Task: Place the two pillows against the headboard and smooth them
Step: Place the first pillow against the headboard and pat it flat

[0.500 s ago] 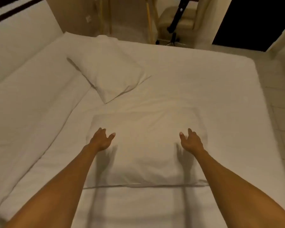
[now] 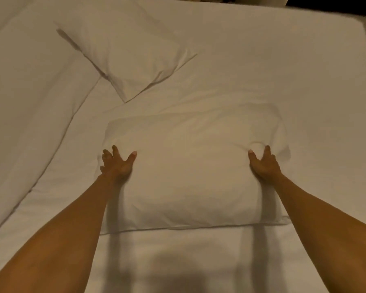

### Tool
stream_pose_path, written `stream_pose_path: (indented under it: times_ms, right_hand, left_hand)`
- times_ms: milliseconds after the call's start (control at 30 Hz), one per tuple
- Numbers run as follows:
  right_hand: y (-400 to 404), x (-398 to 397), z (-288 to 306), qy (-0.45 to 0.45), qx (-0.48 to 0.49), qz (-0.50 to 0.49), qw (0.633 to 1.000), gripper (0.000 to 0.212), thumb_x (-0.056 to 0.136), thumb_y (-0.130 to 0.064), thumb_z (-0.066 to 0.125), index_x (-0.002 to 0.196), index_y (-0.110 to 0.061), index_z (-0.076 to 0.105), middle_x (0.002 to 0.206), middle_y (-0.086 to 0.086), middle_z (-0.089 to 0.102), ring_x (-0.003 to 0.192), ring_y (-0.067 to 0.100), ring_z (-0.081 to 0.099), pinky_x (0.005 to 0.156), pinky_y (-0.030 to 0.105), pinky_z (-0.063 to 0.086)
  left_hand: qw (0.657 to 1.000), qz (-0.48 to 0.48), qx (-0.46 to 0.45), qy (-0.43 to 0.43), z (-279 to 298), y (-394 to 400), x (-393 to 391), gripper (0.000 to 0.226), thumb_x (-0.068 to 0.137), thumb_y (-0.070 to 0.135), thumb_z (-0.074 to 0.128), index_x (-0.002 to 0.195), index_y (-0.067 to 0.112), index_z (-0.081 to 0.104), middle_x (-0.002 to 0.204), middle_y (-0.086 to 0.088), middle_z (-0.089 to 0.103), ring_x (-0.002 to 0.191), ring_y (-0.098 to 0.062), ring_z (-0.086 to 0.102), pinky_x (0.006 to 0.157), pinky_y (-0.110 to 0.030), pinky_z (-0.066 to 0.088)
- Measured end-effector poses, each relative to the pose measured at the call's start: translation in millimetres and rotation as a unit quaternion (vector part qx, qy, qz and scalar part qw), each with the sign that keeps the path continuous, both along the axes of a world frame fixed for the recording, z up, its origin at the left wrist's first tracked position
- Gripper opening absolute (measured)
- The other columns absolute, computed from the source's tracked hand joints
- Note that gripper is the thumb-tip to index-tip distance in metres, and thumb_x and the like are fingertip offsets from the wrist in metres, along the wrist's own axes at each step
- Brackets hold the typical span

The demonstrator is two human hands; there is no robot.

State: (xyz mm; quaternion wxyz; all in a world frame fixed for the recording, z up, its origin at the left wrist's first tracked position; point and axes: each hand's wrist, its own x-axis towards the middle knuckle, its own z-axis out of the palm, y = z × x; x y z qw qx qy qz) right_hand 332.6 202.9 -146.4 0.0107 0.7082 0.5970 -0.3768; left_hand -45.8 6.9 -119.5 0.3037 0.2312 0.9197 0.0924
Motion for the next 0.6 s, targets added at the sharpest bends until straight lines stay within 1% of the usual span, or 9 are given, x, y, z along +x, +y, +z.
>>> stream_pose_path:
  times_ms: [67,133,200,333,400,467,500,533,600]
  right_hand:
    - [1.5,-2.1,-3.9,0.014,0.001,-0.017,1.0,0.091,0.09,-0.067,0.037,0.155,-0.015,0.001,0.159,0.021,0.019,0.144,0.041,0.024,0.118,0.048,0.022]
    - [2.7,-5.0,-4.6,0.029,0.003,-0.037,0.999,0.099,0.086,-0.071,0.04,0.155,-0.012,0.003,0.158,0.019,0.024,0.143,0.04,0.028,0.117,0.046,0.024]
    - [3.4,-8.6,-4.5,0.038,0.008,-0.055,0.998,0.105,0.083,-0.071,0.047,0.154,-0.008,0.004,0.156,0.018,0.028,0.142,0.038,0.031,0.115,0.043,0.026]
    - [6.0,-16.0,-1.8,0.042,0.023,-0.08,0.996,0.105,0.08,-0.064,0.061,0.151,0.0,0.017,0.153,0.019,0.035,0.138,0.038,0.037,0.111,0.042,0.032]
    - [7.2,-17.0,0.3,0.049,0.028,-0.094,0.994,0.103,0.077,-0.061,0.067,0.148,0.001,0.025,0.15,0.018,0.04,0.136,0.037,0.04,0.108,0.043,0.035]
    - [8.0,-15.9,2.1,0.056,0.025,-0.106,0.992,0.097,0.074,-0.06,0.071,0.141,0.003,0.038,0.141,0.018,0.049,0.128,0.038,0.049,0.102,0.044,0.042]
    - [8.2,-15.1,2.6,0.058,0.024,-0.109,0.992,0.092,0.073,-0.059,0.072,0.135,0.004,0.045,0.135,0.019,0.055,0.122,0.038,0.053,0.098,0.043,0.046]
    - [8.4,-14.4,2.9,0.058,0.026,-0.11,0.992,0.088,0.072,-0.058,0.073,0.129,0.005,0.049,0.129,0.019,0.058,0.117,0.038,0.056,0.094,0.043,0.048]
    - [8.1,-14.5,2.7,0.053,0.036,-0.1,0.993,0.082,0.073,-0.057,0.073,0.124,0.004,0.054,0.124,0.019,0.061,0.114,0.038,0.057,0.095,0.045,0.049]
  left_hand:
    - [0.998,0.052,-0.012,-0.015,-5.5,-2.8,-7.7,0.104,0.081,0.076,0.041,0.154,0.022,-0.008,0.16,-0.022,-0.012,0.149,-0.036,-0.008,0.119,-0.055,0.002]
    - [0.995,0.085,-0.02,-0.049,-10.8,-4.9,-16.2,0.116,0.072,0.082,0.047,0.153,0.024,-0.012,0.161,-0.022,-0.002,0.149,-0.039,0.002,0.119,-0.057,0.008]
    - [0.993,0.094,-0.015,-0.075,-14.8,-7.0,-23.0,0.128,0.065,0.085,0.051,0.152,0.021,-0.016,0.161,-0.019,0.008,0.147,-0.039,0.015,0.119,-0.055,0.013]
    - [0.988,0.124,0.031,-0.088,-19.1,-8.3,-29.3,0.141,0.059,0.078,0.065,0.152,0.008,-0.014,0.161,-0.016,0.015,0.146,-0.037,0.022,0.118,-0.05,0.021]
    - [0.984,0.142,0.036,-0.098,-18.8,-9.1,-31.8,0.138,0.056,0.076,0.071,0.152,0.004,0.002,0.156,-0.017,0.027,0.141,-0.037,0.033,0.111,-0.047,0.032]
    - [0.983,0.14,0.029,-0.112,-17.2,-11.3,-34.7,0.125,0.052,0.074,0.074,0.144,0.0,0.032,0.144,-0.018,0.046,0.128,-0.037,0.048,0.097,-0.042,0.043]
    - [0.984,0.134,0.03,-0.117,-16.2,-12.6,-35.8,0.119,0.051,0.073,0.075,0.138,0.0,0.041,0.139,-0.018,0.052,0.123,-0.037,0.052,0.094,-0.04,0.045]
    - [0.984,0.129,0.032,-0.117,-16.3,-13.7,-36.8,0.117,0.05,0.073,0.076,0.136,0.0,0.045,0.137,-0.018,0.054,0.122,-0.037,0.053,0.096,-0.04,0.046]
    - [0.986,0.121,0.027,-0.108,-16.8,-15.8,-37.6,0.123,0.046,0.075,0.075,0.138,0.001,0.043,0.14,-0.018,0.05,0.126,-0.037,0.049,0.105,-0.046,0.043]
